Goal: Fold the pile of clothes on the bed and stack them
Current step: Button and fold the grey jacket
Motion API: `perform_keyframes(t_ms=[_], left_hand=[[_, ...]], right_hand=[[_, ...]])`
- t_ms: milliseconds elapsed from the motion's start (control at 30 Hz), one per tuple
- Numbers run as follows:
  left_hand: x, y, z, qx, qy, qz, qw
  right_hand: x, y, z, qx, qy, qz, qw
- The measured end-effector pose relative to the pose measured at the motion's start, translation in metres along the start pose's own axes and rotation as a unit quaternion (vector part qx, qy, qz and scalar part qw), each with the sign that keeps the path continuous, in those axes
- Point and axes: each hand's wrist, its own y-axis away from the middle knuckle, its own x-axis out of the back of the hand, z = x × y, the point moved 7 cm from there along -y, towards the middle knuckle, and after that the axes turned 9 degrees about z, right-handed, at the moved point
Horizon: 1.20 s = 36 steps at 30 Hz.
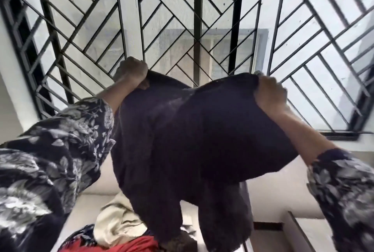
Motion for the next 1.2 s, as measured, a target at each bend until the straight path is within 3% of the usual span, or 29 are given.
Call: perform_keyframes(t_ms=[100, 167, 267, 367, 433, 500, 567, 700, 800, 933, 1033, 1133, 1200], left_hand=[[-0.012, -0.003, -0.012, 0.029, 0.053, -0.089, 0.994], [-0.014, 0.003, -0.014, 0.063, 0.097, -0.109, 0.987], [-0.014, 0.024, -0.014, 0.097, 0.148, -0.133, 0.975], [-0.029, 0.055, -0.022, 0.139, 0.149, -0.238, 0.95], [-0.044, 0.082, -0.02, 0.082, 0.156, -0.32, 0.931], [-0.056, 0.111, 0.001, -0.072, 0.171, -0.375, 0.908], [-0.059, 0.14, 0.022, -0.221, 0.173, -0.381, 0.881], [-0.057, 0.147, 0.027, -0.297, 0.153, -0.339, 0.879], [-0.051, 0.153, 0.026, -0.286, 0.171, -0.318, 0.888], [-0.053, 0.167, 0.036, -0.183, 0.298, -0.3, 0.888], [-0.06, 0.173, 0.039, -0.12, 0.36, -0.314, 0.87], [-0.061, 0.174, 0.039, -0.088, 0.363, -0.323, 0.869], [-0.06, 0.175, 0.038, -0.057, 0.375, -0.338, 0.862]], right_hand=[[0.029, -0.027, -0.014, 0.086, 0.064, 0.046, 0.993], [0.046, -0.039, -0.027, 0.122, 0.081, 0.075, 0.986], [0.064, -0.047, -0.043, 0.136, 0.079, 0.092, 0.983], [0.077, -0.042, -0.067, 0.153, 0.058, 0.115, 0.98], [0.078, -0.034, -0.083, 0.166, 0.057, 0.112, 0.978], [0.075, -0.026, -0.096, 0.177, 0.052, 0.102, 0.978], [0.068, -0.015, -0.109, 0.2, 0.05, 0.086, 0.975], [0.058, 0.005, -0.121, 0.231, 0.071, 0.058, 0.969], [0.052, 0.013, -0.102, 0.156, 0.006, 0.015, 0.988], [0.004, 0.034, -0.06, 0.019, -0.114, -0.156, 0.981], [-0.016, 0.083, -0.032, -0.015, -0.243, -0.224, 0.944], [-0.035, 0.16, 0.019, -0.151, -0.418, -0.234, 0.865], [-0.065, 0.218, 0.058, -0.235, -0.423, -0.273, 0.831]])
